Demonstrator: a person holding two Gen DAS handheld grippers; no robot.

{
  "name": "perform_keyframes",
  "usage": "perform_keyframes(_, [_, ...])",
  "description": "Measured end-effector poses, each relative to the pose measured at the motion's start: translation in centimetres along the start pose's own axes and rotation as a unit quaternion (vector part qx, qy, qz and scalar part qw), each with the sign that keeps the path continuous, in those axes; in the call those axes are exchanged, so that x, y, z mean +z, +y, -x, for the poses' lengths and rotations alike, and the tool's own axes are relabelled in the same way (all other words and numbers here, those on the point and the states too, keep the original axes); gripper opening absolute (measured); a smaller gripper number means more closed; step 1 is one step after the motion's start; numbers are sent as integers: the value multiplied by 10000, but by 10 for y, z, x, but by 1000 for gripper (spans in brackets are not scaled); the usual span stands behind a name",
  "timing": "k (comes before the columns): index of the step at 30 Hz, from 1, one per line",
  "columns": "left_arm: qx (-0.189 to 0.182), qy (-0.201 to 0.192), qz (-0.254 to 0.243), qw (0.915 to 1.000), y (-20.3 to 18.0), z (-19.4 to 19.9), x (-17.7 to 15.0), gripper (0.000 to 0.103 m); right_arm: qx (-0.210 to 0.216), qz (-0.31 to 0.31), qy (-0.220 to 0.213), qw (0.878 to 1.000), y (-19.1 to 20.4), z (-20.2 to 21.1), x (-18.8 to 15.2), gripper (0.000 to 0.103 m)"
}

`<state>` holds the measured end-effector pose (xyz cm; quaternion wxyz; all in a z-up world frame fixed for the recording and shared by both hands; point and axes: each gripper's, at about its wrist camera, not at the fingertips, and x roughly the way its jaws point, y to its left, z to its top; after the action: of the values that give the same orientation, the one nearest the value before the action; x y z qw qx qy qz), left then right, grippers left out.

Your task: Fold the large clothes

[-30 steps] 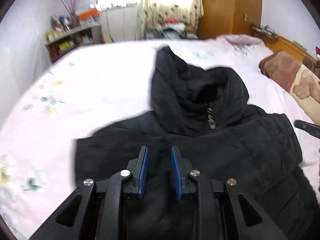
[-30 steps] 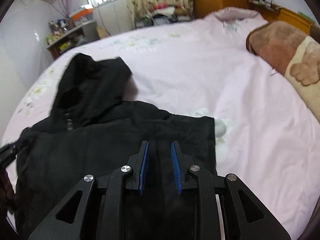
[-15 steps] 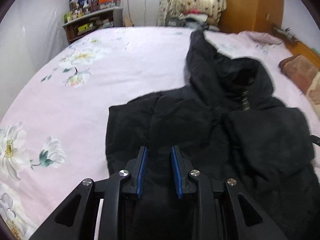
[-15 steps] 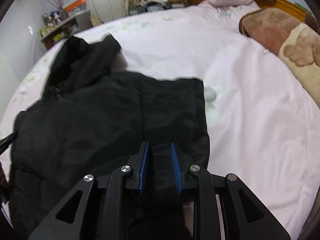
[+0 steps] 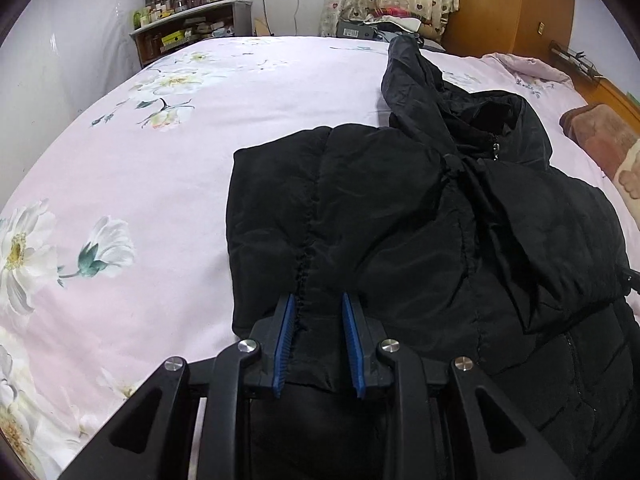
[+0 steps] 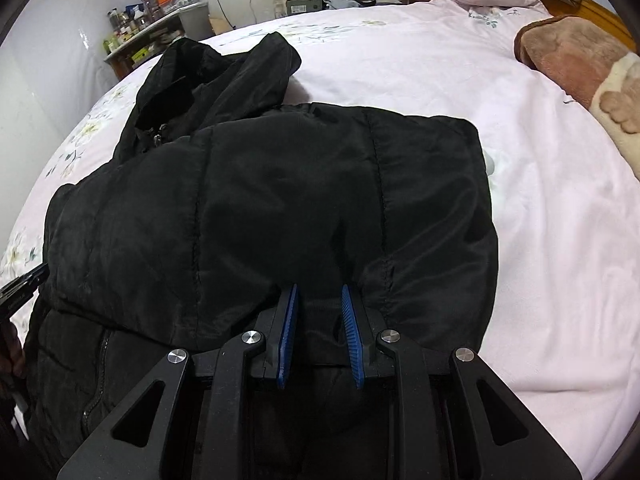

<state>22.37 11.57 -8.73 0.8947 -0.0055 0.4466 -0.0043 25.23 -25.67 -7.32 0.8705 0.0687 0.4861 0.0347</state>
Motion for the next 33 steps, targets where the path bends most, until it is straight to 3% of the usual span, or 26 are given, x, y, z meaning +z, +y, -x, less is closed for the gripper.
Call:
perform_keyframes(5, [-184, -193, -1, 9996, -2, 34, -1, 26, 133, -76, -208, 9997, 2, 32, -6, 24])
perform_keyframes(7, [-336, -259, 28, 9991, -4, 50, -1, 28, 236, -124, -316, 9991, 6, 46, -8, 29])
perform_keyframes(11, [-657, -474, 44, 9967, -12, 78, 11, 57, 481, -101, -471, 9977, 17, 66, -4, 41])
perform_keyframes(15, [-885, -704, -30, 9936, -25, 89, 41, 63, 612, 19, -562, 9965, 32, 74, 18, 41])
perform_keyframes(22, [-988, -788, -250, 9917, -51, 61, 100, 64, 642, 259, -632, 9956, 51, 56, 70, 41])
perform_keyframes(28, [-1080, -557, -336, 9920, -69, 12, 147, 64, 732, 263, -545, 9955, 57, 15, 126, 41])
perform_keyframes(33, [-848, -400, -425, 9947, -80, -38, 184, 64, 727, 130, -476, 9961, 56, -23, 171, 41])
